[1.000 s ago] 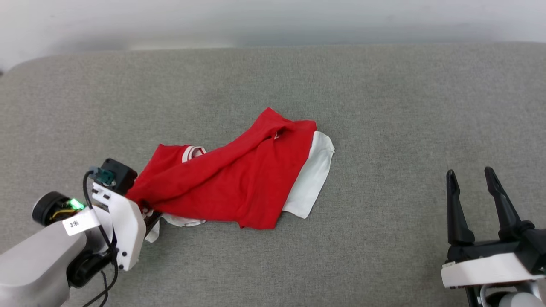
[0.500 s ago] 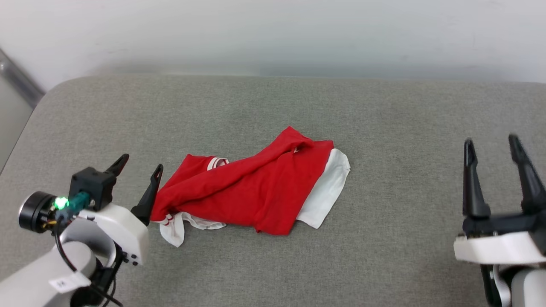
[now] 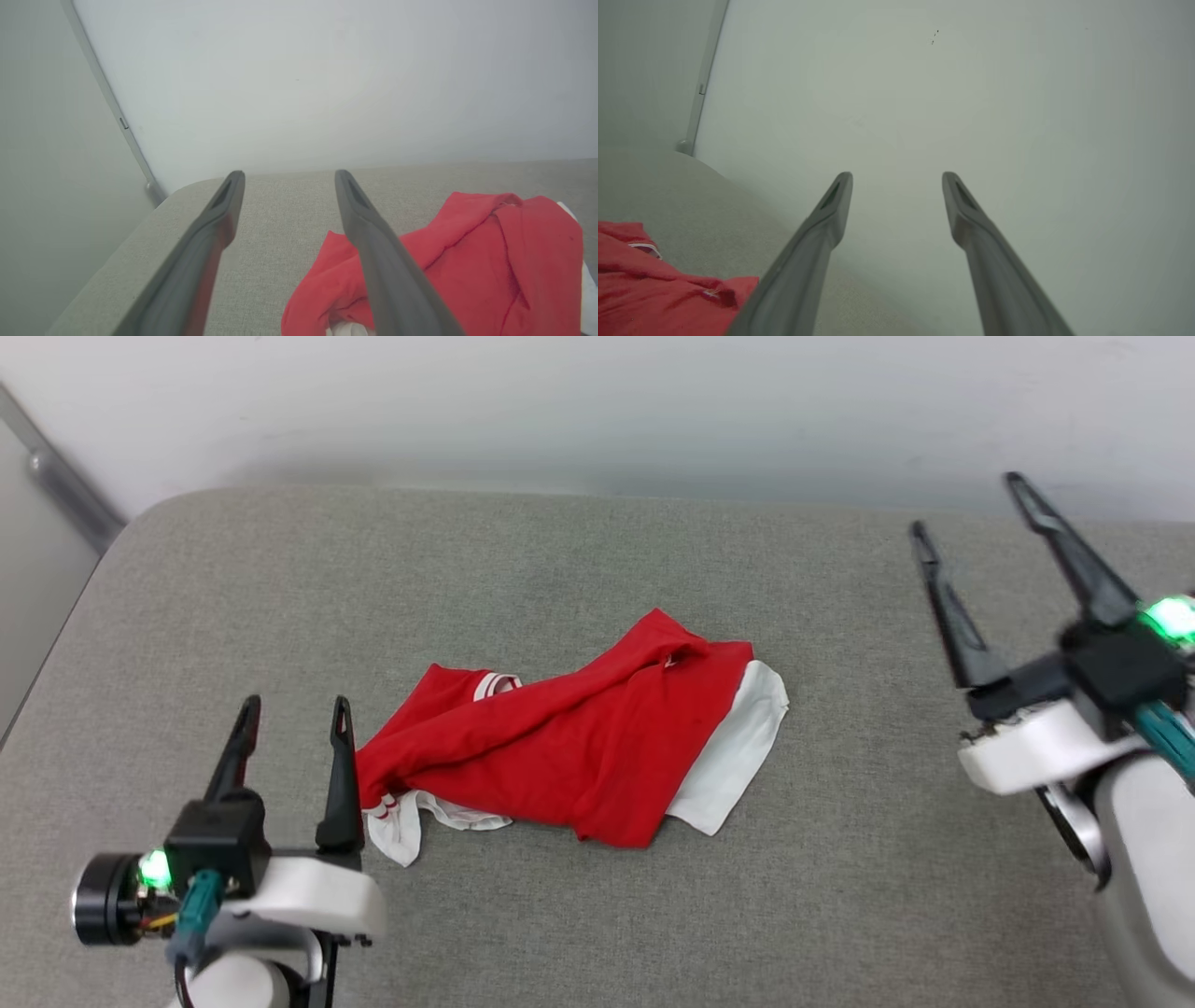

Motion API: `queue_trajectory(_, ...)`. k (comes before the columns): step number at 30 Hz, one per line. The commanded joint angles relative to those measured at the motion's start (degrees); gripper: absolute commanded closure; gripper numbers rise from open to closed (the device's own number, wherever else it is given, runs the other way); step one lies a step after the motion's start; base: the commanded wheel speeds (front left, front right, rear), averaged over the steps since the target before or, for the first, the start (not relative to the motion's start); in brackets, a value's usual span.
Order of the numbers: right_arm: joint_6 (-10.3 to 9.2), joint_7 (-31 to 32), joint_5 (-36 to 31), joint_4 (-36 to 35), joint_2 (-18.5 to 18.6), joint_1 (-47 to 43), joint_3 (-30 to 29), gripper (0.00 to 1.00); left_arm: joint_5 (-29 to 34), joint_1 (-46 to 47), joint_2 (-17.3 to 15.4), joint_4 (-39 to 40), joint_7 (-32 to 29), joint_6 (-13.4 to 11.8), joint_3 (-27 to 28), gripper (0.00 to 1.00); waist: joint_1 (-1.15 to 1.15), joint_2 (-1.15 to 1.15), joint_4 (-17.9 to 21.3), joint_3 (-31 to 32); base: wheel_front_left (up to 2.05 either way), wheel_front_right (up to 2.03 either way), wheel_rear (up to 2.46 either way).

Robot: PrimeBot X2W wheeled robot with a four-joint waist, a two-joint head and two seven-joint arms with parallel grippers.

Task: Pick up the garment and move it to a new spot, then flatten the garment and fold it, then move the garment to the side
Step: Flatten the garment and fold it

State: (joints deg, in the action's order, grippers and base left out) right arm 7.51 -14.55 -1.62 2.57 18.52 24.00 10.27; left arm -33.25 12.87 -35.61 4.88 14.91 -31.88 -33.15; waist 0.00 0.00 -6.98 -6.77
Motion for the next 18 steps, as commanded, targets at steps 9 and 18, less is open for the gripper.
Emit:
queue_trajectory(9,-0.05,24.51,17.53,6.76,12.81,16.01,25.46,0.00,10.13,-7.02,10.43,-0.01,0.29,6.95,11.27,0.00,0.00,0.00,-1.58,-3.31,0.00,0.00,0.00)
queue_trajectory(18,-0.04,48.10,40.16,3.34,20.61,30.08,49.09,0.00,16.87,-5.78,19.19,-1.21,0.29,14.50,18.15,0.00,0.00,0.00,-4.06,-9.58,0.00,0.00,0.00)
